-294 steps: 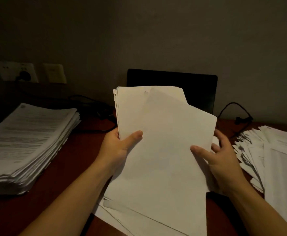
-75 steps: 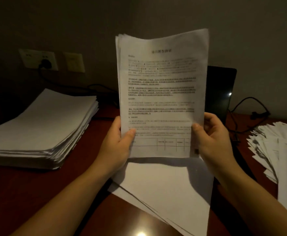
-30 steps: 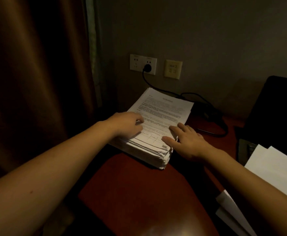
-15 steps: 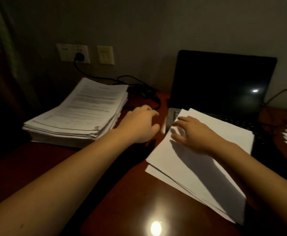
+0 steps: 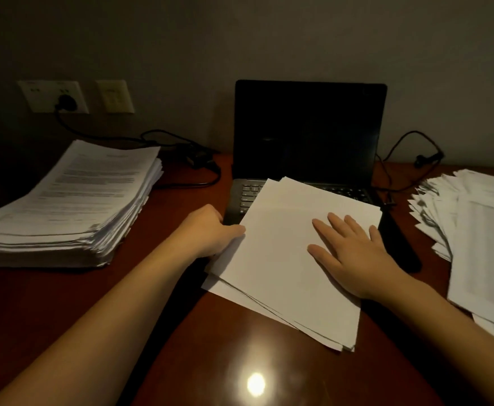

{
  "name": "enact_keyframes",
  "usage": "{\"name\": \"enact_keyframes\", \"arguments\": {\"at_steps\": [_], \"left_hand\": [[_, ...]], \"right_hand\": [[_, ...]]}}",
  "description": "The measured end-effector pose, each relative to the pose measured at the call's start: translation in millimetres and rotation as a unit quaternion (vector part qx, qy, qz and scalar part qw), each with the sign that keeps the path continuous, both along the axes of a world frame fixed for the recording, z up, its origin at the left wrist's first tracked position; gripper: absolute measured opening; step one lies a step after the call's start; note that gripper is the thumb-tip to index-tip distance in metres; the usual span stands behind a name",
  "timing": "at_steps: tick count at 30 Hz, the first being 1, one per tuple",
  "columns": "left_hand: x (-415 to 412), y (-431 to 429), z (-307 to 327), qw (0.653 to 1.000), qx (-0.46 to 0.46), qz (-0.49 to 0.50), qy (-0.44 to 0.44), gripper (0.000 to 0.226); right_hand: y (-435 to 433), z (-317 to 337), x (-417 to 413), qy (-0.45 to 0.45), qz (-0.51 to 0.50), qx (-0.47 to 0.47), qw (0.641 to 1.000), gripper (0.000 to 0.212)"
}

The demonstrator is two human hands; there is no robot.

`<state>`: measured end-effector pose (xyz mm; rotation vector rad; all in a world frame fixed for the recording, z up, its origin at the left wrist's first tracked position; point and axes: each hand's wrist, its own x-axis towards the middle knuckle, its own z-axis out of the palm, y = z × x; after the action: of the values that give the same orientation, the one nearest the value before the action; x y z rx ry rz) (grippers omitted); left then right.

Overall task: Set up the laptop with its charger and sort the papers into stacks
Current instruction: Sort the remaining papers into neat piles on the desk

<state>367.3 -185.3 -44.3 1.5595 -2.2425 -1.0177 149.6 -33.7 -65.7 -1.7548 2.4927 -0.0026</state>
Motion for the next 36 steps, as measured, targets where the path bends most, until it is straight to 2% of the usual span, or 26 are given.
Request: {"name": "enact_keyframes", "arguments": {"at_steps": [4, 8, 11, 14, 16, 18, 20, 22, 24, 26, 28, 30, 33, 36], "left_hand": [[0.7, 6.1, 3.4, 1.0, 0.003, -0.012, -0.021, 0.036], [7.8, -2.5, 3.0, 1.0, 0.015, 0.002, 0.013, 0.051], [19.5, -11.1, 1.7, 0.992, 0.052, 0.042, 0.106, 0.038], [27.8, -15.5, -1.6, 0.968, 0.119, 0.048, 0.218, 0.033], [31.3, -16.0, -2.4, 0.956, 0.125, 0.051, 0.26, 0.024], [33.9, -15.2, 1.0, 0.953, 0.084, 0.053, 0.288, 0.015], [35.6, -15.1, 3.5, 0.933, 0.072, 0.048, 0.349, 0.01], [34.4, -15.3, 4.4, 0.906, 0.081, 0.044, 0.413, 0.012], [32.3, -17.1, 5.6, 0.886, 0.082, 0.043, 0.455, 0.028], [30.4, -20.3, 5.4, 0.871, 0.096, 0.039, 0.48, 0.041], [29.3, -22.4, 4.0, 0.86, 0.12, 0.037, 0.495, 0.044], [28.2, -21.4, 4.8, 0.862, 0.14, 0.032, 0.486, 0.044], [25.5, -18.5, 7.1, 0.877, 0.155, 0.016, 0.455, 0.05], [20.9, -11.7, 10.8, 0.875, 0.157, -0.007, 0.458, 0.037]], "right_hand": [[-10.8, -4.2, 2.5, 0.001, 0.031, -0.01, 0.999, 0.072], [-29.6, -5.3, 18.0, -0.02, 0.089, -0.018, 0.996, 0.067], [-42.6, -2.6, 29.7, -0.076, 0.125, -0.054, 0.988, 0.063], [-50.6, -1.9, 31.0, -0.212, 0.121, -0.13, 0.961, 0.06], [-52.2, -2.7, 30.9, -0.33, 0.059, -0.237, 0.912, 0.066], [-51.8, 0.7, 29.7, -0.393, -0.034, -0.336, 0.855, 0.077], [-52.5, 8.4, 27.3, -0.46, -0.116, -0.363, 0.802, 0.088], [-54.5, 15.7, 24.2, -0.551, -0.162, -0.363, 0.733, 0.092], [-57.0, 21.4, 20.3, -0.607, -0.19, -0.361, 0.683, 0.077], [-56.6, 28.2, 17.1, -0.638, -0.197, -0.347, 0.659, 0.05], [-53.9, 33.0, 13.6, -0.639, -0.173, -0.35, 0.663, 0.026], [-50.2, 39.0, 10.4, -0.605, -0.144, -0.365, 0.693, 0.016], [-45.6, 48.4, 8.5, -0.584, -0.082, -0.366, 0.72, 0.023], [-45.6, 53.7, 9.9, -0.605, -0.039, -0.34, 0.719, 0.028]]}}
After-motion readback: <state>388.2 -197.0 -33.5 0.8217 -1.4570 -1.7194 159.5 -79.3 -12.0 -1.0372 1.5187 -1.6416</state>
